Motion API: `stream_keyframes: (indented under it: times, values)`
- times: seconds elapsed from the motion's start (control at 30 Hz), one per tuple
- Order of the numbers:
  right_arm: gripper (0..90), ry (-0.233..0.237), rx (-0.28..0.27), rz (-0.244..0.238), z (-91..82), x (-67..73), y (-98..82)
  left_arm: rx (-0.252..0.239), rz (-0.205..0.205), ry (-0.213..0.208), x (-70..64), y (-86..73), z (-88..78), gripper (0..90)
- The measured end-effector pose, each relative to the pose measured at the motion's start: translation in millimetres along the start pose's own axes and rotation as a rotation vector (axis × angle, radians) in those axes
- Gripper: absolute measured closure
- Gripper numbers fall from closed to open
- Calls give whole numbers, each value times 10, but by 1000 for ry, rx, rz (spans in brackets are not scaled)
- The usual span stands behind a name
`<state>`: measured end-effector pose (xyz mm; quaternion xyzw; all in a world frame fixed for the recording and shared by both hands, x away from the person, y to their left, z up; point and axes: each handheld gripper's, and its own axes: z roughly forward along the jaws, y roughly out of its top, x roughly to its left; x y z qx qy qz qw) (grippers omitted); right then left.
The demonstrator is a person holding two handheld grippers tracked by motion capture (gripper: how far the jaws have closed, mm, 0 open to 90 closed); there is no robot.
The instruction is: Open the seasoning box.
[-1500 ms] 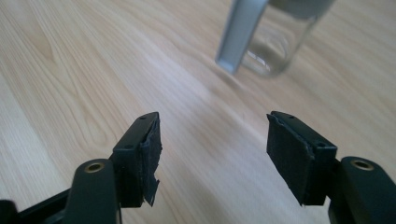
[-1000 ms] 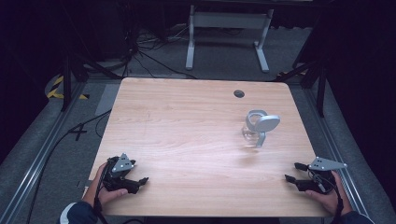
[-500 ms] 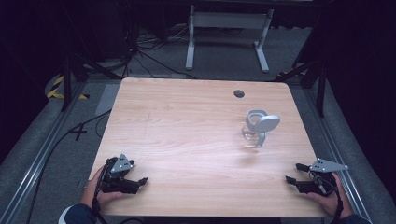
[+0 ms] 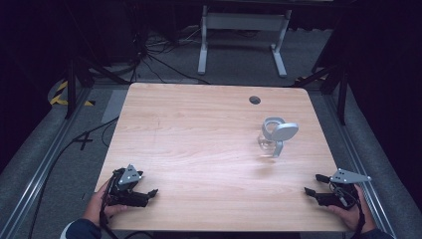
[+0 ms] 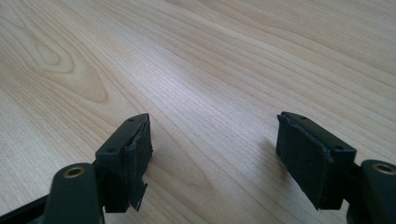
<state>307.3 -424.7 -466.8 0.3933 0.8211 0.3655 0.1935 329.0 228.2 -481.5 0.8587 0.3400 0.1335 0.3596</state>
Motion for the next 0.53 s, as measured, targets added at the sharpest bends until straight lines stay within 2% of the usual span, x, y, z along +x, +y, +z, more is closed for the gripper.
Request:
stream_keyframes:
  times: [0.53]
  values:
    - [263, -8, 0, -1, 2, -5, -1, -10, -4, 4, -4, -4, 9, 137]
